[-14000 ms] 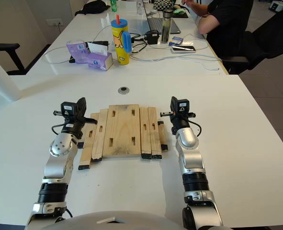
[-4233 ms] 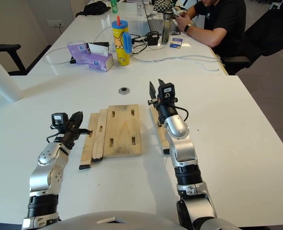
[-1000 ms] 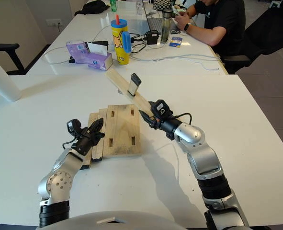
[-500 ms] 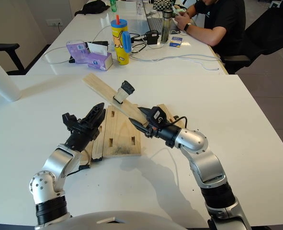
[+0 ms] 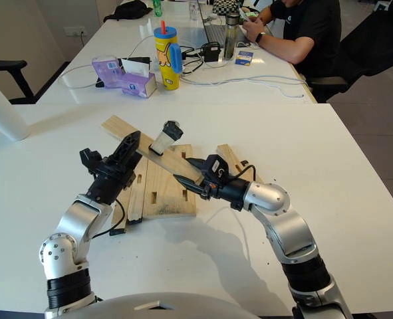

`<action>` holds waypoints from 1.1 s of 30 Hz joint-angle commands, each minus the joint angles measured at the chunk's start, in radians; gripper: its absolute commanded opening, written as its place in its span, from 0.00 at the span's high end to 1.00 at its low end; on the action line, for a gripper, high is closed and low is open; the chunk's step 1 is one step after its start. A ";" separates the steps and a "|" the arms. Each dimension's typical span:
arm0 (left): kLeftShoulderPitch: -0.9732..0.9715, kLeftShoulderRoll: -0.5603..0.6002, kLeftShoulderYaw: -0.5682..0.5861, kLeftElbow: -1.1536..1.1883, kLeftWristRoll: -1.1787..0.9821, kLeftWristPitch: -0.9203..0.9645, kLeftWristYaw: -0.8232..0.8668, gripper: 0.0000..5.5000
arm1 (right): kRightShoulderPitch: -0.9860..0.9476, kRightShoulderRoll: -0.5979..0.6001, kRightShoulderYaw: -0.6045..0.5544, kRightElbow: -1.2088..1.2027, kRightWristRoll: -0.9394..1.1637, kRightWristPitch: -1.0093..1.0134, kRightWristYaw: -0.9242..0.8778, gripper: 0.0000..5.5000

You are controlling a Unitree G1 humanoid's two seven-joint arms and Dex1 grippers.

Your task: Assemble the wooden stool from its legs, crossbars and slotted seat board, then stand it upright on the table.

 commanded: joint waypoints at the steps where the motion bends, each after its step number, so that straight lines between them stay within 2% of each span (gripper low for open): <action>1: -0.009 0.015 -0.019 -0.013 0.005 -0.010 -0.009 0.63 | -0.004 -0.010 0.003 -0.012 0.004 -0.004 0.004 0.63; 7: -0.006 0.031 -0.023 -0.003 0.016 -0.029 -0.013 0.79 | -0.003 -0.012 0.009 -0.012 0.005 -0.009 0.003 0.63; 13: -0.011 0.041 -0.024 0.003 0.018 -0.036 -0.021 0.80 | 0.004 -0.023 0.010 -0.018 0.004 -0.005 0.006 0.63; 14: -0.011 0.041 -0.024 0.003 0.017 -0.037 -0.023 0.80 | 0.003 -0.023 0.009 -0.017 0.002 -0.006 0.004 0.56; 20: -0.016 0.046 -0.025 0.013 0.019 -0.053 -0.026 0.81 | -0.001 -0.020 0.007 -0.014 0.002 -0.006 -0.003 0.39; 26: -0.035 0.040 0.013 0.057 0.070 -0.119 0.003 0.81 | -0.013 -0.019 -0.004 -0.006 0.019 0.007 -0.001 0.38; 30: -0.071 0.058 0.096 0.138 0.155 -0.212 0.038 0.81 | -0.016 -0.038 -0.004 0.012 0.030 0.016 0.023 0.38; 33: -0.106 0.089 0.166 0.186 0.183 -0.260 0.035 0.81 | 0.000 -0.099 0.038 0.029 0.008 -0.001 0.096 0.38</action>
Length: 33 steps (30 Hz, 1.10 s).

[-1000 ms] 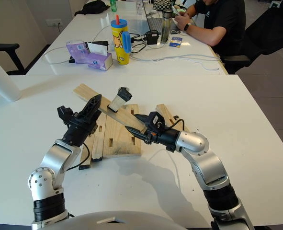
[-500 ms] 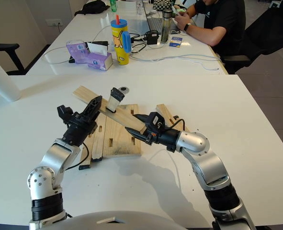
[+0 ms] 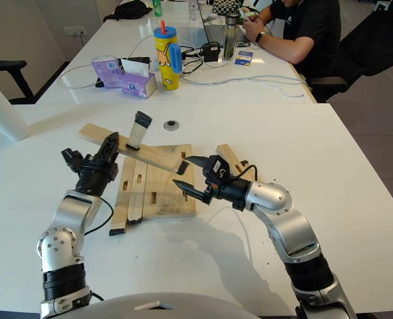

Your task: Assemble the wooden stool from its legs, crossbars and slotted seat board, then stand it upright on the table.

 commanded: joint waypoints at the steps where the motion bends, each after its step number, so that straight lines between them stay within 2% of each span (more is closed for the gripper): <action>1: -0.058 0.038 0.079 0.048 0.016 -0.049 0.005 0.81 | 0.008 -0.082 0.057 0.031 -0.038 -0.025 0.096 0.38; 5: -0.075 0.033 0.094 0.061 0.009 -0.046 0.007 0.81 | -0.023 -0.106 0.169 0.167 -0.168 -0.143 0.145 0.38; 14: -0.075 0.022 0.094 0.056 0.015 -0.039 0.007 0.81 | -0.155 0.019 0.302 0.508 -0.315 -0.259 0.162 0.38; 19: -0.083 0.039 0.066 0.075 0.067 -0.022 -0.013 0.81 | -0.182 0.092 0.279 0.642 -0.409 -0.249 -0.002 0.38; 23: -0.074 0.040 0.049 0.082 0.118 -0.023 -0.032 0.81 | -0.197 0.140 0.237 0.698 -0.409 -0.244 -0.081 0.38; 33: -0.127 0.076 -0.019 0.194 0.357 -0.066 -0.151 0.81 | -0.167 0.175 0.214 0.639 -0.370 -0.223 -0.064 0.38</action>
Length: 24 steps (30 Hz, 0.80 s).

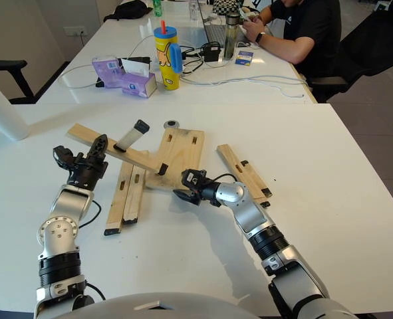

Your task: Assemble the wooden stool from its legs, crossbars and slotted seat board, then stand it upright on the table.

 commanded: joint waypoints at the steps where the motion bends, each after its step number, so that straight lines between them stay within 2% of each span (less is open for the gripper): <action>1: -0.061 0.028 -0.014 0.058 0.085 -0.029 -0.056 0.81 | 0.046 0.009 -0.017 -0.024 0.024 0.046 0.015 0.38; 6: -0.055 0.027 -0.015 0.039 0.162 -0.050 -0.063 0.81 | 0.060 0.004 -0.033 -0.033 0.028 0.059 0.012 0.38; 15: 0.082 0.005 -0.056 -0.122 0.253 -0.032 -0.013 0.81 | 0.081 -0.008 -0.067 -0.042 0.031 0.068 -0.006 0.38; 21: 0.065 0.006 -0.162 -0.130 0.427 -0.085 0.003 0.81 | 0.088 -0.005 -0.076 -0.058 0.031 0.073 -0.003 0.38; 24: 0.061 -0.020 -0.210 -0.161 0.450 -0.070 0.022 0.81 | 0.090 -0.004 -0.078 -0.060 0.031 0.072 -0.003 0.38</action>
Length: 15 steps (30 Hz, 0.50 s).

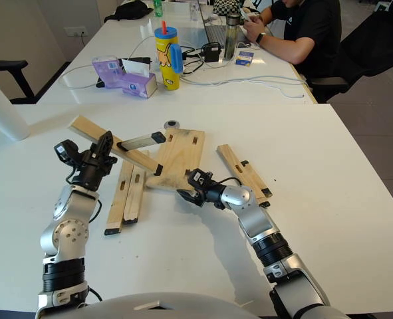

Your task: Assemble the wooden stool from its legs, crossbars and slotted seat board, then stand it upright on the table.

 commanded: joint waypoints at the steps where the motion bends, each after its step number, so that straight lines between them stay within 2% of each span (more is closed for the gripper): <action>1: 0.015 -0.021 -0.058 -0.012 0.069 0.046 0.043 0.81 | 0.023 -0.011 -0.006 0.003 -0.006 0.023 -0.002 0.38; 10: 0.032 0.034 -0.192 -0.080 0.245 0.056 0.013 0.81 | 0.038 0.007 -0.028 -0.071 0.023 0.027 -0.001 0.38; 15: 0.014 0.041 -0.209 -0.082 0.277 0.073 -0.004 0.81 | 0.037 0.015 -0.031 -0.084 0.023 0.027 0.000 0.38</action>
